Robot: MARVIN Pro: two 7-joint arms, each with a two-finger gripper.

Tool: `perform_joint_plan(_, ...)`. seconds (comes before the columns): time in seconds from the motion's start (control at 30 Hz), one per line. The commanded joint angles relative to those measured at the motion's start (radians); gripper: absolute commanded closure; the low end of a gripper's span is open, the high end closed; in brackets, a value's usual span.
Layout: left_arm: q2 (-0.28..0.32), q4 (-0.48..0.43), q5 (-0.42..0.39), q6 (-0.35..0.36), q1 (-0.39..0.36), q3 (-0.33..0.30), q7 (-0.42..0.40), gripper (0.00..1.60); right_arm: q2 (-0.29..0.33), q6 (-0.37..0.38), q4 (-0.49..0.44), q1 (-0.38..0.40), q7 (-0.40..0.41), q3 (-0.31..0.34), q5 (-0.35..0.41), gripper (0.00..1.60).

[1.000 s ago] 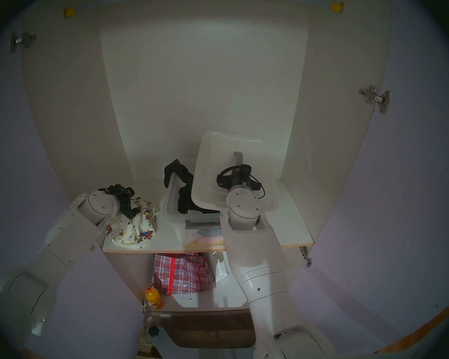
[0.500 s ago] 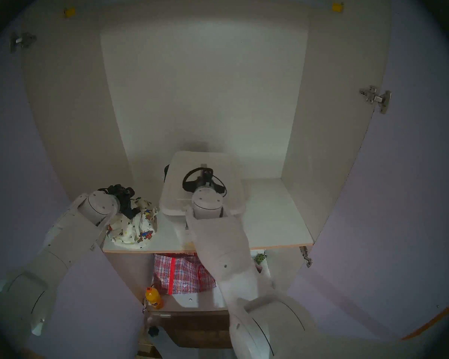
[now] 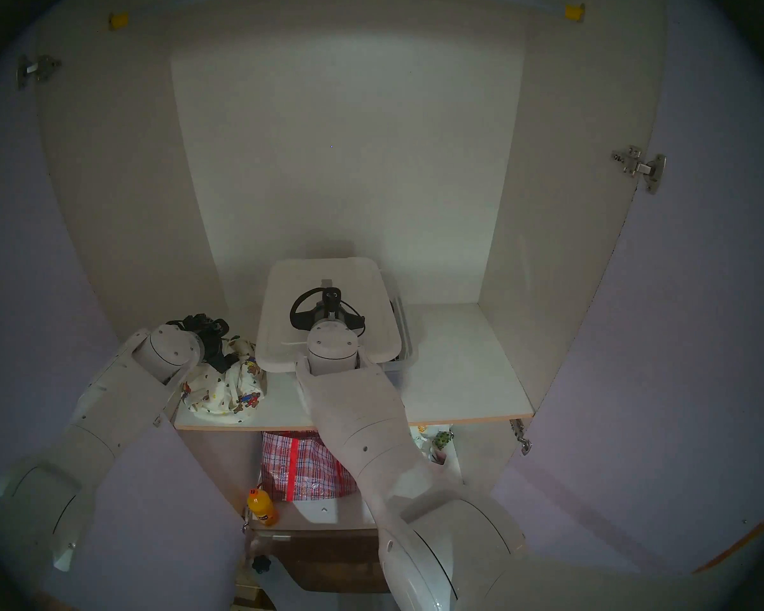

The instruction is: Take clothing out of the storage bin and put the lid back on the bin

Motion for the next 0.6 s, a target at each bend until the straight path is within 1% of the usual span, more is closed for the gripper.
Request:
perform_joint_plan(0.0,0.001,-0.023,-0.001,-0.006,-0.028,-0.008,0.002,0.00,0.007,-0.025,-0.003,0.073,-0.027,0.001,-0.027,1.60)
perform_joint_plan(0.13,0.001,-0.023,-0.002,-0.006,-0.028,-0.008,0.002,0.00,0.032,-0.030,0.034,0.094,-0.006,-0.010,-0.035,1.60)
perform_joint_plan(0.23,0.001,-0.024,-0.002,-0.006,-0.028,-0.008,0.002,0.00,0.034,-0.033,0.060,0.104,-0.036,-0.013,-0.053,1.60)
perform_joint_plan(0.27,0.001,-0.024,-0.002,-0.006,-0.028,-0.008,0.002,0.00,0.034,-0.032,0.063,0.106,-0.034,-0.013,-0.052,1.60)
perform_joint_plan(0.3,0.001,-0.024,-0.002,-0.006,-0.028,-0.008,0.002,0.00,0.034,-0.023,0.074,0.109,-0.046,-0.019,-0.061,1.60)
perform_joint_plan(0.37,0.001,-0.024,-0.002,-0.006,-0.028,-0.008,0.002,0.00,0.037,-0.006,0.083,0.111,-0.042,-0.027,-0.065,1.60)
perform_joint_plan(0.47,0.001,-0.024,-0.002,-0.006,-0.028,-0.008,0.002,0.00,0.042,-0.001,0.088,0.104,-0.030,-0.038,-0.068,1.60)
perform_joint_plan(0.5,0.001,-0.024,-0.002,-0.006,-0.028,-0.008,0.002,0.00,0.047,0.017,0.080,0.093,-0.012,-0.047,-0.062,1.60)
perform_joint_plan(0.57,0.001,-0.024,-0.002,-0.006,-0.028,-0.008,0.002,0.00,0.052,0.021,0.071,0.080,-0.015,-0.055,-0.069,1.60)
